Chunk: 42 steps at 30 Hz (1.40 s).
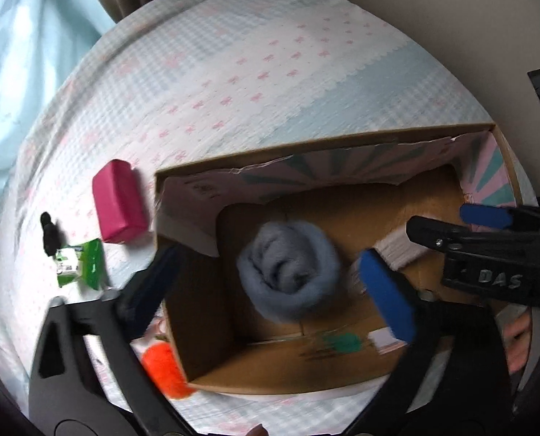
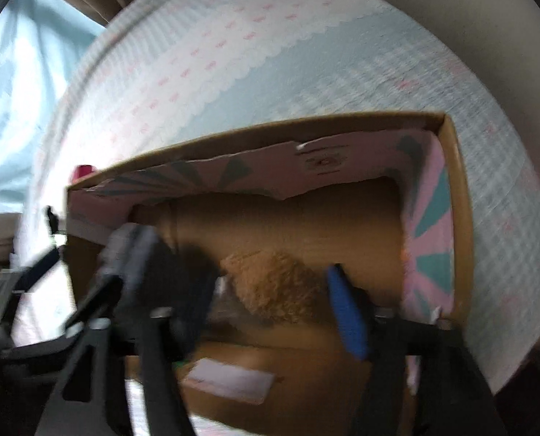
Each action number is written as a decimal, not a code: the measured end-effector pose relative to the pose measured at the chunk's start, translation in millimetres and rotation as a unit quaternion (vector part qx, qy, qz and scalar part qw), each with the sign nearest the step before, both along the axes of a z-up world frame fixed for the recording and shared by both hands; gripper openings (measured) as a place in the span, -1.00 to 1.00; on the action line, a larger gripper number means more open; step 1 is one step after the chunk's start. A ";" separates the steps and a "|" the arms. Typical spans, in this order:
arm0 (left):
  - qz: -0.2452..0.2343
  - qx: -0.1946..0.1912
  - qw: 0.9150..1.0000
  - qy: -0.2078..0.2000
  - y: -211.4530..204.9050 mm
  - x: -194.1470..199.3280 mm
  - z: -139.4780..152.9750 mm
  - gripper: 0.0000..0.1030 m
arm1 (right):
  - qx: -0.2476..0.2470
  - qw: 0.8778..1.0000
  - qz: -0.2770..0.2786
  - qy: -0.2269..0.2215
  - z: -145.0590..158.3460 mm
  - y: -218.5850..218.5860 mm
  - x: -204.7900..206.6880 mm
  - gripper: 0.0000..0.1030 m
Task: Organize soft objects
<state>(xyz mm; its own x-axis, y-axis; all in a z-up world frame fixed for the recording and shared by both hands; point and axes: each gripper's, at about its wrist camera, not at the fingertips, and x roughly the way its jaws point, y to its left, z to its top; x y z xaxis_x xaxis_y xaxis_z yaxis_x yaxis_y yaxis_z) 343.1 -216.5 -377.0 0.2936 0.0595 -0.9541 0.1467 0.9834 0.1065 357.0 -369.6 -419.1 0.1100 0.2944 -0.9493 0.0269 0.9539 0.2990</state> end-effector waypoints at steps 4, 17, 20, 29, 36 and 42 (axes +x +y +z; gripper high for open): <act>0.008 -0.001 1.000 0.008 12.6 -2.2 0.6 1.00 | -0.001 1.000 0.020 -0.012 5.7 9.8 -2.2 0.91; 0.019 -0.011 1.000 -0.021 16.2 -24.2 45.6 1.00 | 0.014 0.999 -0.009 -0.045 52.5 12.8 -14.9 0.93; 0.020 -0.011 0.999 -0.042 19.2 -35.7 69.8 1.00 | 0.001 0.999 -0.006 -0.054 79.9 16.4 -21.6 0.94; 0.032 -0.051 0.993 -0.104 49.1 -88.1 154.3 1.00 | -0.045 0.989 -0.006 -0.140 176.9 28.7 -68.6 0.94; 0.038 -0.079 0.983 -0.163 88.7 -141.0 217.4 1.00 | -0.057 0.975 0.000 -0.216 250.7 56.5 -129.7 0.94; 0.047 -0.083 0.973 -0.209 135.4 -193.2 257.1 1.00 | -0.084 0.955 0.005 -0.285 298.4 91.7 -181.7 0.95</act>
